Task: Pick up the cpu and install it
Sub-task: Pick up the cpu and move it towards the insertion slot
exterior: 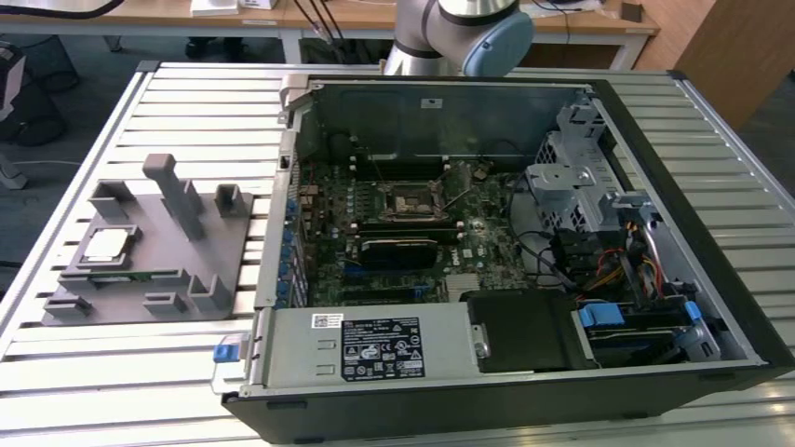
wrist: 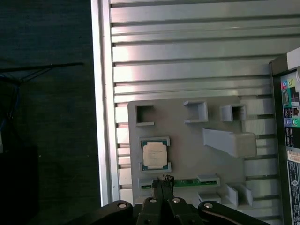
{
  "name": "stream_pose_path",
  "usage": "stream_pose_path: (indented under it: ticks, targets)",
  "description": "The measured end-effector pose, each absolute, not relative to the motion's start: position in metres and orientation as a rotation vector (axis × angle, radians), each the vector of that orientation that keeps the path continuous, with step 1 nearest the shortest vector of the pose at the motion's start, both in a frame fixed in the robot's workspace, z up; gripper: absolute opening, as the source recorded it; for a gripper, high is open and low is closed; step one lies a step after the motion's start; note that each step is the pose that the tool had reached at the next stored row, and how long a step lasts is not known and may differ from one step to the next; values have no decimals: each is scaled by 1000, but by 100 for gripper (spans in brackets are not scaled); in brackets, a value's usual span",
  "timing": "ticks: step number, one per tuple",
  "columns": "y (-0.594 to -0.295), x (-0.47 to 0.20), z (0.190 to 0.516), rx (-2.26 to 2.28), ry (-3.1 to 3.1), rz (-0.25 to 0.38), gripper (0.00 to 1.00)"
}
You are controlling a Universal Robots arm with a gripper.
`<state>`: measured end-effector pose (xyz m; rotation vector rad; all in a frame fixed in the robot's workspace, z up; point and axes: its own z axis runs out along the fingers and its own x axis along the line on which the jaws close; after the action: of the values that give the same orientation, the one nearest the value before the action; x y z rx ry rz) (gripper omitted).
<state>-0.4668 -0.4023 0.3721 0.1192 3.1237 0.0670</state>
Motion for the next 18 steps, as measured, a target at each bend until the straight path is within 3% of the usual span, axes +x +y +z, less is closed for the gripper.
stream_pose_path:
  ticks: [18]
  targets:
    - [-404,-467,360,120,3134,76,11]
